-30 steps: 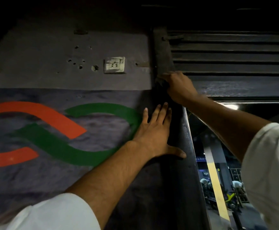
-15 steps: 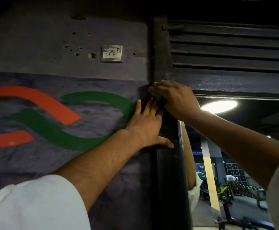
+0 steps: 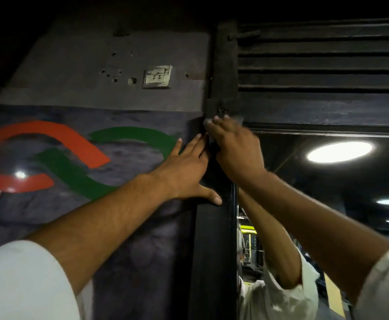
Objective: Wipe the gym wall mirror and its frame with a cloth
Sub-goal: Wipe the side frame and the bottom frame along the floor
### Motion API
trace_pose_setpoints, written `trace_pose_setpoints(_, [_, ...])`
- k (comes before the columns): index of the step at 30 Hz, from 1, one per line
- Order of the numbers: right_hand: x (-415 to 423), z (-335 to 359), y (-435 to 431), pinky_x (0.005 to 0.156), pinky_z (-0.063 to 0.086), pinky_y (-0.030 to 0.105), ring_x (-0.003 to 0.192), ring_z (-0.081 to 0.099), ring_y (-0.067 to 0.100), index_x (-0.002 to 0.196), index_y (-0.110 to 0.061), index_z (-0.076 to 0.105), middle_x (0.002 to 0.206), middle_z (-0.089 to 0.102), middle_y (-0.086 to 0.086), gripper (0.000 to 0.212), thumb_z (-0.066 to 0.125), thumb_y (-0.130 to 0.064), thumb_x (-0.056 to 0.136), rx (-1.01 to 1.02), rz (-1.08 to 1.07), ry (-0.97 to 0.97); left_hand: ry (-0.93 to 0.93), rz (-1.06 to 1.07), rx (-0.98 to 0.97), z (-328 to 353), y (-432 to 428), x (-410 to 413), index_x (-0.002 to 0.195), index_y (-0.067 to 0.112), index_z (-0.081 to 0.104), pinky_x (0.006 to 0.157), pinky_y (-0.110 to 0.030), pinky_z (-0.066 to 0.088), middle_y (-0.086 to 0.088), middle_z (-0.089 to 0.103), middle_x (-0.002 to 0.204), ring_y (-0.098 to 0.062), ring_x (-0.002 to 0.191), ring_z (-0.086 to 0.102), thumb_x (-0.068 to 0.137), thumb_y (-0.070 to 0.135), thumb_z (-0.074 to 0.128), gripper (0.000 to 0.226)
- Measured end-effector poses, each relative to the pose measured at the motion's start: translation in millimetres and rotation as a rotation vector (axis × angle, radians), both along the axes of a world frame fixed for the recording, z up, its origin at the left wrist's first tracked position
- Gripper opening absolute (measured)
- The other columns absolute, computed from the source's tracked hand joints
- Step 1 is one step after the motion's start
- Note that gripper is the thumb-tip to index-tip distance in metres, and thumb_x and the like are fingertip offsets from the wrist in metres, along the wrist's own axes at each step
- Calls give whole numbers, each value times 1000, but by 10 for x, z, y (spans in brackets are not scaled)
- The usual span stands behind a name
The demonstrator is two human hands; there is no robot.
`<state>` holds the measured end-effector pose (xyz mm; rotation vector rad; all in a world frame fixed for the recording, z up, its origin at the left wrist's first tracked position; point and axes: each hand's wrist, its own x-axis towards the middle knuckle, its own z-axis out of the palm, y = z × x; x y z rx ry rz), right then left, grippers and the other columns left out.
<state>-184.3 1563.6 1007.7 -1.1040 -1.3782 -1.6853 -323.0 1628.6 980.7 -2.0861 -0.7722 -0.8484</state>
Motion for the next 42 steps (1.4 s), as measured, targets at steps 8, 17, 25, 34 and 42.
trace_pose_setpoints(8, [-62,46,-436,79,53,45,105,68,36,134,-20,66,122,67,9,42,60,-13,93,-11,-19,33,7,1,45,-146,-7,-15,167,6,-14,133,-54,-2,-16,-19,176,-28,163,-17,79,88,58,140])
trace_pose_setpoints(17, [-148,-425,83,112,47,45,147,48,30,147,-11,59,153,56,12,62,64,2,87,12,2,179,83,-47,51,-347,105,-106,167,0,-9,132,-59,-5,-19,-22,174,-32,162,-24,68,91,68,155])
trace_pose_setpoints(25, [-397,-315,-308,83,58,53,105,69,39,131,-17,69,123,70,12,40,62,-6,93,-1,-114,165,87,-125,107,-527,230,-70,164,-1,-18,131,-62,-1,-24,-25,172,-38,162,-20,69,90,69,158])
trace_pose_setpoints(34, [-493,228,226,101,55,50,129,61,36,126,-11,74,140,66,11,42,58,-1,89,-34,-196,132,99,-158,91,-761,297,-135,163,1,-21,130,-63,-1,-22,-29,172,-36,162,-21,77,88,62,149])
trace_pose_setpoints(42, [-426,-1258,58,115,47,49,143,53,27,134,-13,71,147,63,4,51,65,-3,84,-204,-166,56,174,-180,69,-1484,326,-222,165,1,-14,131,-59,-7,-22,-19,174,-37,162,-18,80,81,68,143])
